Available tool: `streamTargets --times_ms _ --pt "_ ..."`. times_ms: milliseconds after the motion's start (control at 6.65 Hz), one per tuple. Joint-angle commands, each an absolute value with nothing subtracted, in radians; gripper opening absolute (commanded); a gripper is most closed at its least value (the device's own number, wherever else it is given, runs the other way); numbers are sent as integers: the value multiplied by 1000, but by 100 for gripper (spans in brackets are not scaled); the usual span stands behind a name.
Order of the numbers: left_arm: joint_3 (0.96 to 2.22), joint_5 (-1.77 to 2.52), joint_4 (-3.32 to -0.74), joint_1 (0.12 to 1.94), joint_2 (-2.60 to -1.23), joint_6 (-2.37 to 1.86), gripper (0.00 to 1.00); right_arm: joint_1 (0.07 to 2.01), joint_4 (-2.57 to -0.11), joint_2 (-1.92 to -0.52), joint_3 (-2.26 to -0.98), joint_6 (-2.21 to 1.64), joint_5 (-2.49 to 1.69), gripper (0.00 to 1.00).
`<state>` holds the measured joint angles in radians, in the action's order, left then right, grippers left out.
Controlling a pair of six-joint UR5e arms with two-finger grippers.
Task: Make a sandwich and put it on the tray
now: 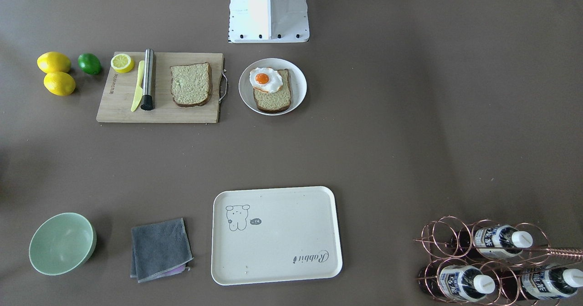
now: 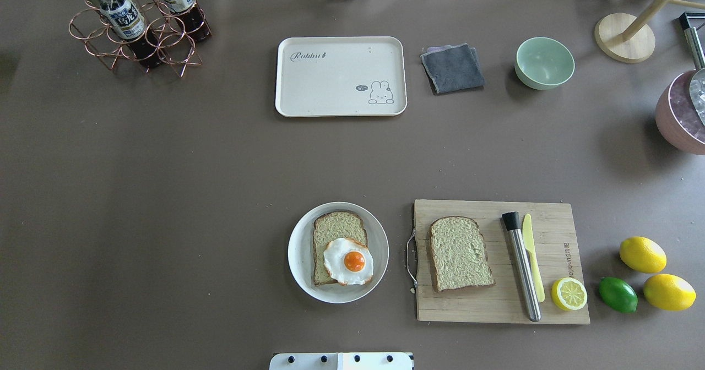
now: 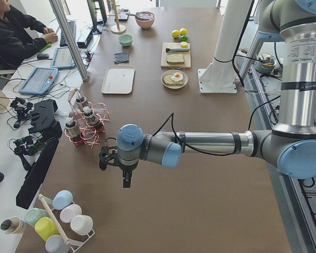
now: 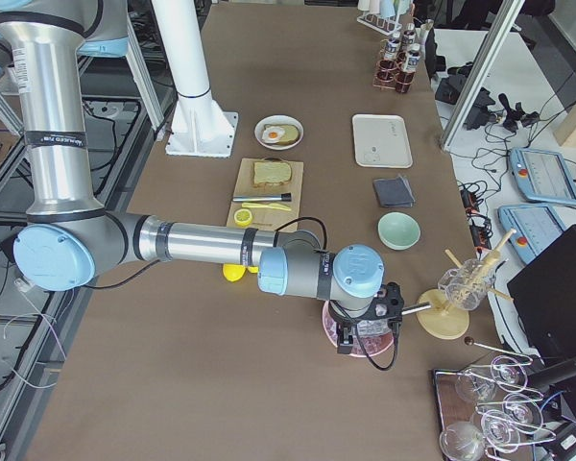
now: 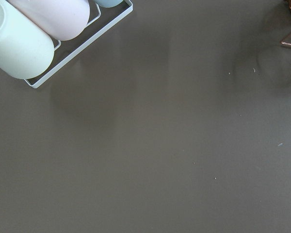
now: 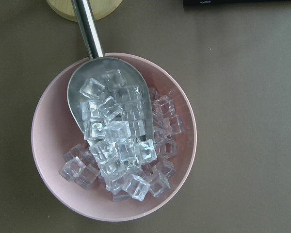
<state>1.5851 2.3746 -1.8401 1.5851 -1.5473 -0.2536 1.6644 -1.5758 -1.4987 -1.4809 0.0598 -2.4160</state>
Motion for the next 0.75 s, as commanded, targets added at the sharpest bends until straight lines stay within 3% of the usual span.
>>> streamTargets --times_ms 0,601 --pt "1586 2375 -1841 1585 -1548 -252 98 1664 -1575 -1499 -1480 60 -2416 100" --pt "1609 2376 -1856 1566 -1562 -264 98 1658 -1575 -1486 -1483 58 -2428 100"
